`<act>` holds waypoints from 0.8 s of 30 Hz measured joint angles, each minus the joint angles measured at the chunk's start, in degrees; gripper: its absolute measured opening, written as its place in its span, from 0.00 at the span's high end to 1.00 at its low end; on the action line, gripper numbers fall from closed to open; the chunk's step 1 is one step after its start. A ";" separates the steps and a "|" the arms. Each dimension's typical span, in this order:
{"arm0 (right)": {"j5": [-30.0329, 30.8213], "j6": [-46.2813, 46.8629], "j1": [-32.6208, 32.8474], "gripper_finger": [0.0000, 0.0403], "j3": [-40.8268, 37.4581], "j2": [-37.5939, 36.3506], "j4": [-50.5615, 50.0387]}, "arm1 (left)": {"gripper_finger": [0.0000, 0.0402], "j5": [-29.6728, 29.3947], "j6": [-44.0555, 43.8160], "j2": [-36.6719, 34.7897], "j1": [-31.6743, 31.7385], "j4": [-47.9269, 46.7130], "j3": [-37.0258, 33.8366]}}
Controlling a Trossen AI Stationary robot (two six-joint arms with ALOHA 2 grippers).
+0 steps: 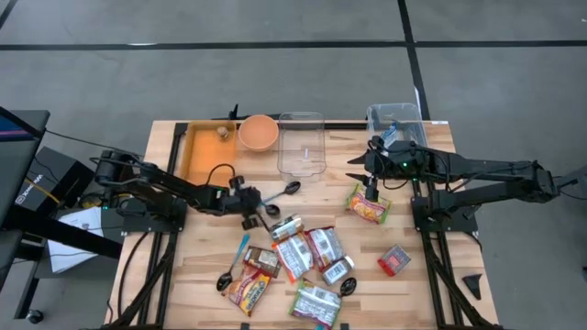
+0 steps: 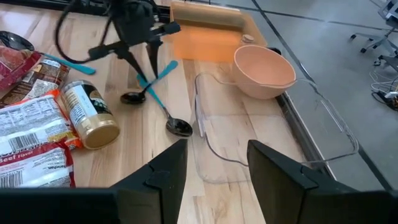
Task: Pick & Place Food Item
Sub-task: Put the blue spoon into the transparent bin
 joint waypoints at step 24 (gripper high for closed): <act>-0.02 0.02 0.17 0.59 0.00 0.00 -0.01 | 0.77 18.49 22.36 -0.55 8.11 3.72 0.25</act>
